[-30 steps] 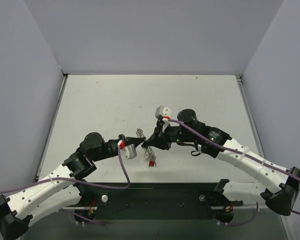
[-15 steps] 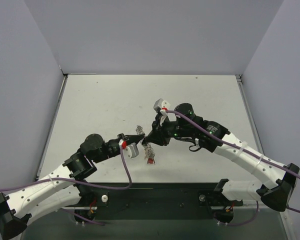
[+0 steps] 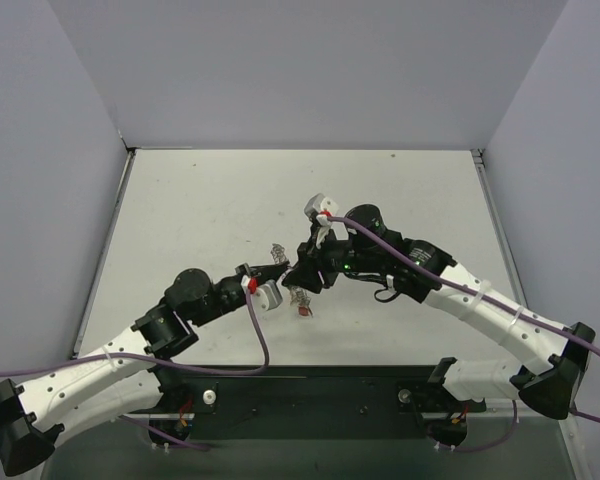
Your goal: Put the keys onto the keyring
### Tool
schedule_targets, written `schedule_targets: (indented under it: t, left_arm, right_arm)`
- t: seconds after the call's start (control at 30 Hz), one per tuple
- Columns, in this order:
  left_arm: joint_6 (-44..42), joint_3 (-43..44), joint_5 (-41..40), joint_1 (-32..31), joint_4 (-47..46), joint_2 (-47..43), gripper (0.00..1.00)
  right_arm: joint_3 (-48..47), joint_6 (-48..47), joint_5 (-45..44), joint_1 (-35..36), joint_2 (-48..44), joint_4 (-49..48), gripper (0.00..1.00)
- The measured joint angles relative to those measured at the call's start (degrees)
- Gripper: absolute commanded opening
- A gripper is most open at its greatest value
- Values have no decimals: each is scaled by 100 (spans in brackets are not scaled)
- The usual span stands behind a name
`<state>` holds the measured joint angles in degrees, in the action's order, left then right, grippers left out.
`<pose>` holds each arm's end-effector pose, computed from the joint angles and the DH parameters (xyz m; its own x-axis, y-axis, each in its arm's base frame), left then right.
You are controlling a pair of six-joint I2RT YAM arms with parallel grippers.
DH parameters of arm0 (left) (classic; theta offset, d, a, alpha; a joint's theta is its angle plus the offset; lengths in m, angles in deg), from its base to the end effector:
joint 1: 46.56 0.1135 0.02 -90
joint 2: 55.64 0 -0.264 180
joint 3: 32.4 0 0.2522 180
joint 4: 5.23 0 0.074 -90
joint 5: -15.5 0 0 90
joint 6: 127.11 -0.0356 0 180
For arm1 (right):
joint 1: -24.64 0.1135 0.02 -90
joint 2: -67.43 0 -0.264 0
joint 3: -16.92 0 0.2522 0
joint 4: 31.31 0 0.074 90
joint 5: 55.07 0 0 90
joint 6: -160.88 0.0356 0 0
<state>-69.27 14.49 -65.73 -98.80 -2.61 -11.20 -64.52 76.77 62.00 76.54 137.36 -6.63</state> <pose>0.1137 -0.1556 0.3088 0.4641 0.2600 -0.8468 0.7415 0.4090 0.5319 0.1597 0.2299 0.3877 -0.2398 -0.1577 -0.9579 -0.9546 0.2181 0.2031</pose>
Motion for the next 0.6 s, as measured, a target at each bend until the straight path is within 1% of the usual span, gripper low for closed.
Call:
schedule_targets:
  t: [0.37, 0.4, 0.47, 0.6]
  left_arm:
    - [0, -166, -127, -74, -549, 39, 0]
    - [0, -177, -122, -92, -643, 44, 0]
    - [-2, -181, -76, -105, -765, 48, 0]
    - [-2, -212, 92, -140, -1027, 55, 0]
  right_arm:
    - [0, -138, -52, 76, -181, 9, 44]
    - [0, -192, -76, 98, -238, 15, 47]
    - [0, -278, -85, 120, -337, 44, 49]
    - [0, -490, -175, 254, -608, 142, 56]
